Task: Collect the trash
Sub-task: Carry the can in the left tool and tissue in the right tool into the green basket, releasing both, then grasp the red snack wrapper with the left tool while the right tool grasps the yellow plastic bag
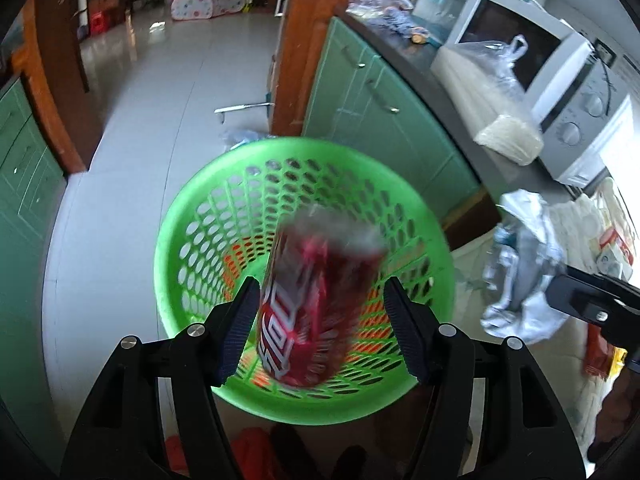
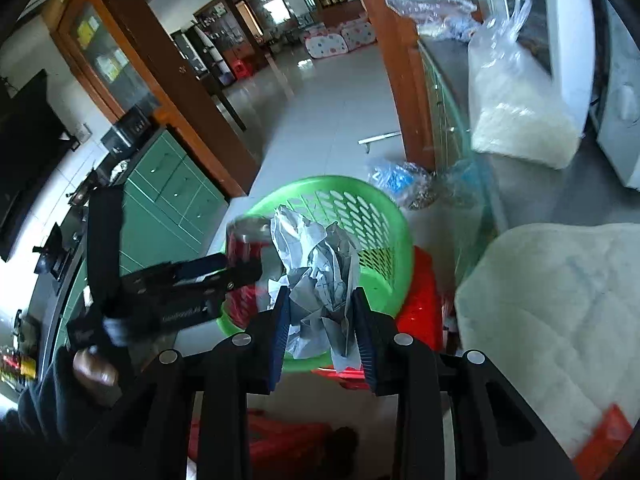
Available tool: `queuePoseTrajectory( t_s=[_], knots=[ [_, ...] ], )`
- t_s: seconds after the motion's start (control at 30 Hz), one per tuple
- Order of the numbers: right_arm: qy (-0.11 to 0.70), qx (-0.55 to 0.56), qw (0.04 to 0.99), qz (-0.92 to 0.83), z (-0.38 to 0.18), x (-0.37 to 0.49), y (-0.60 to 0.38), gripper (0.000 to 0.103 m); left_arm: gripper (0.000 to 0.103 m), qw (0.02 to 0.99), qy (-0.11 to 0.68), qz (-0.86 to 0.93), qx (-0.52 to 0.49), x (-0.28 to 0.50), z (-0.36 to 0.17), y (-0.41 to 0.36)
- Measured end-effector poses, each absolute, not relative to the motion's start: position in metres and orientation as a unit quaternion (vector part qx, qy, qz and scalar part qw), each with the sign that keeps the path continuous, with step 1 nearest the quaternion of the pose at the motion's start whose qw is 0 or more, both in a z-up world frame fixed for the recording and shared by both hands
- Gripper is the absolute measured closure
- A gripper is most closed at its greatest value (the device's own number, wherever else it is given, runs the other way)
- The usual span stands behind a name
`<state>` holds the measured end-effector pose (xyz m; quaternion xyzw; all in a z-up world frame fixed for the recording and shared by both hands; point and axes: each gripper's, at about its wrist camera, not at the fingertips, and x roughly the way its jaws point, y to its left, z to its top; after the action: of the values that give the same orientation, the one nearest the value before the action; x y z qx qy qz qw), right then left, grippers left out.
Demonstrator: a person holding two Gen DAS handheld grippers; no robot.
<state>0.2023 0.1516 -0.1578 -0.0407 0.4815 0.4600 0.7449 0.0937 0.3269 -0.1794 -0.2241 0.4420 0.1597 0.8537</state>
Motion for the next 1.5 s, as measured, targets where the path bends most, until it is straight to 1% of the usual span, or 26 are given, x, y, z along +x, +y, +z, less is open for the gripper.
queuePoseTrajectory(
  t_s=[0.1,0.17,0.27,0.33,0.4,0.47,0.5,0.57,0.63,0.67,0.87,0.97,1.03,1.07,1.27,1.5],
  knots=[
    [0.497,-0.032,0.739,0.454,-0.169,0.204,0.164,0.073,0.038,0.851,0.439,0.164,-0.236,0.082,-0.185,0.335],
    [0.501,-0.033,0.738,0.451,-0.174,0.205,0.172,0.072,0.033,0.852,0.435,0.166,-0.24,0.078,-0.185,0.337],
    [0.506,-0.037,0.736,0.448,-0.179,0.204,0.183,0.069,0.03,0.853,0.429,0.173,-0.242,0.07,-0.182,0.339],
    [0.51,-0.035,0.734,0.448,-0.181,0.203,0.184,0.059,0.029,0.855,0.423,0.176,-0.245,0.063,-0.177,0.338],
    [0.51,-0.033,0.734,0.448,-0.182,0.203,0.185,0.057,0.028,0.856,0.416,0.179,-0.249,0.058,-0.172,0.339],
    [0.51,-0.031,0.732,0.451,-0.181,0.202,0.184,0.053,0.027,0.858,0.41,0.182,-0.251,0.055,-0.167,0.339],
    [0.509,-0.031,0.732,0.452,-0.182,0.201,0.185,0.05,0.026,0.86,0.405,0.183,-0.252,0.053,-0.164,0.338],
    [0.501,-0.037,0.737,0.453,-0.178,0.199,0.183,0.048,0.025,0.861,0.4,0.185,-0.254,0.051,-0.159,0.336],
    [0.493,-0.032,0.742,0.454,-0.172,0.198,0.176,0.038,0.024,0.864,0.396,0.184,-0.252,0.05,-0.154,0.331],
    [0.492,-0.026,0.741,0.456,-0.17,0.198,0.172,0.037,0.024,0.865,0.394,0.183,-0.25,0.049,-0.151,0.328],
    [0.475,0.001,0.748,0.465,-0.147,0.193,0.145,0.034,0.023,0.868,0.394,0.179,-0.243,0.044,-0.142,0.315],
    [0.456,0.001,0.759,0.465,-0.131,0.186,0.123,0.033,0.022,0.873,0.391,0.17,-0.236,0.043,-0.133,0.303],
    [0.441,-0.004,0.772,0.457,-0.121,0.179,0.099,0.029,0.021,0.876,0.389,0.162,-0.234,0.042,-0.128,0.296],
    [0.439,-0.005,0.778,0.45,-0.117,0.177,0.087,0.029,0.021,0.878,0.388,0.157,-0.233,0.042,-0.126,0.291],
    [0.427,-0.008,0.805,0.411,-0.101,0.168,0.01,0.026,0.02,0.888,0.389,0.125,-0.213,0.048,-0.115,0.252],
    [0.429,-0.024,0.83,0.354,-0.096,0.164,-0.09,0.018,0.017,0.894,0.392,0.082,-0.203,0.059,-0.106,0.208]
  ],
)
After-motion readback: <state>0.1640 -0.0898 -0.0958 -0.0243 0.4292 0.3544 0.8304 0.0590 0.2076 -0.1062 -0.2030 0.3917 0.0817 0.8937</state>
